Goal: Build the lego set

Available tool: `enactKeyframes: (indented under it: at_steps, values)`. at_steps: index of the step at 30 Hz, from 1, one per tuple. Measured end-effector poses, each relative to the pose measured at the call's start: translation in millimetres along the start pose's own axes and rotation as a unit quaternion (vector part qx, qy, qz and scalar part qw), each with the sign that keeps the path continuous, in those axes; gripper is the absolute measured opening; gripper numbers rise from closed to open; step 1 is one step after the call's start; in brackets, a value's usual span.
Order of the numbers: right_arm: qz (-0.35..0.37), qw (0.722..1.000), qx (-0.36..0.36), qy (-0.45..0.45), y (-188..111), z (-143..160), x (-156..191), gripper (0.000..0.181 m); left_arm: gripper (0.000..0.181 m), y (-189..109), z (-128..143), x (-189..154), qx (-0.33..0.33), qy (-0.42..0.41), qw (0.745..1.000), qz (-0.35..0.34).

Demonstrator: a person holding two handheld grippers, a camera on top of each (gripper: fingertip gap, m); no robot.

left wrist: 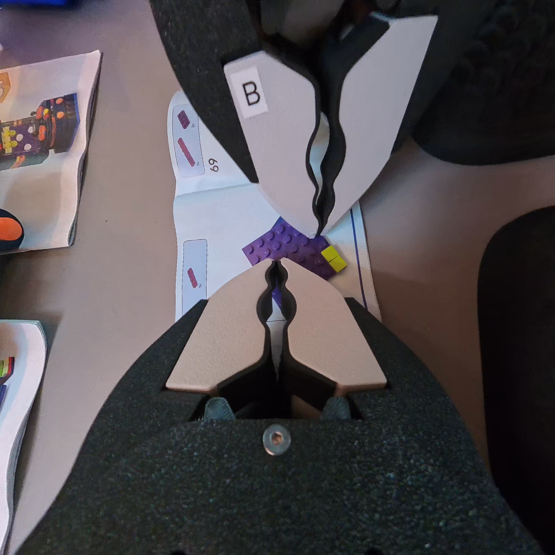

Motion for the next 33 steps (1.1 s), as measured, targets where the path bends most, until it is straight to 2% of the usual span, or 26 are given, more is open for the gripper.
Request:
enactKeyframes:
  at_steps: [1, 2, 4, 7, 13, 23, 27, 30, 31, 33]
  values:
    - [0.002, 1.0, -0.012, -0.014, 0, 1, 1, 0.0, 0.0, 0, 0, 0, 0.002, 0.003, 1.0, -0.003]
    - [-0.005, 0.999, -0.038, -0.015, -3, 1, 4, 0.0, 0.0, 0, 0, 0, 0.004, 0.006, 1.0, -0.006]
    - [0.02, 0.992, -0.109, 0.053, -19, 1, -2, 0.0, 0.0, 0, 0, -1, 0.001, 0.003, 1.0, -0.007]
    - [0.087, 0.984, -0.067, 0.141, -25, 25, -10, 0.0, 0.0, 0, 0, 0, -0.001, 0.0, 1.0, -0.006]
    - [0.079, 0.98, -0.098, 0.152, -7, 17, 4, 0.0, 0.0, 0, -1, -1, 0.008, 0.007, 1.0, -0.012]
    - [0.05, 0.966, -0.078, 0.24, -4, 16, 0, 0.0, 0.0, 0, -1, -2, 0.017, 0.016, 1.0, -0.02]
    - [0.074, 0.966, -0.068, 0.236, -4, 14, 1, 0.0, 0.0, 0, -2, -2, 0.021, 0.019, 0.999, -0.027]
    - [0.107, 0.966, -0.097, 0.216, -2, 14, 2, 0.0, 0.0, -4, -2, -2, 0.022, 0.005, 0.999, -0.03]
    - [0.115, 0.965, -0.114, 0.205, -4, 14, 4, 0.0, 0.013, -11, -2, 0, 0.033, 0.0, 0.999, -0.041]
    - [0.114, 0.95, -0.17, 0.237, -12, 16, 9, 0.025, 0.026, -30, -4, 6, 0.038, -0.018, 0.996, -0.084]
Point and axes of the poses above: each gripper's, where its closed fingertips meet, y out along the fingers, z out of its underside, x = y × z across the jaws, the point moved 5 cm from there along -y, back along the fingers, and after that the axes turned 1 degree about -x, right-handed, at the moved point
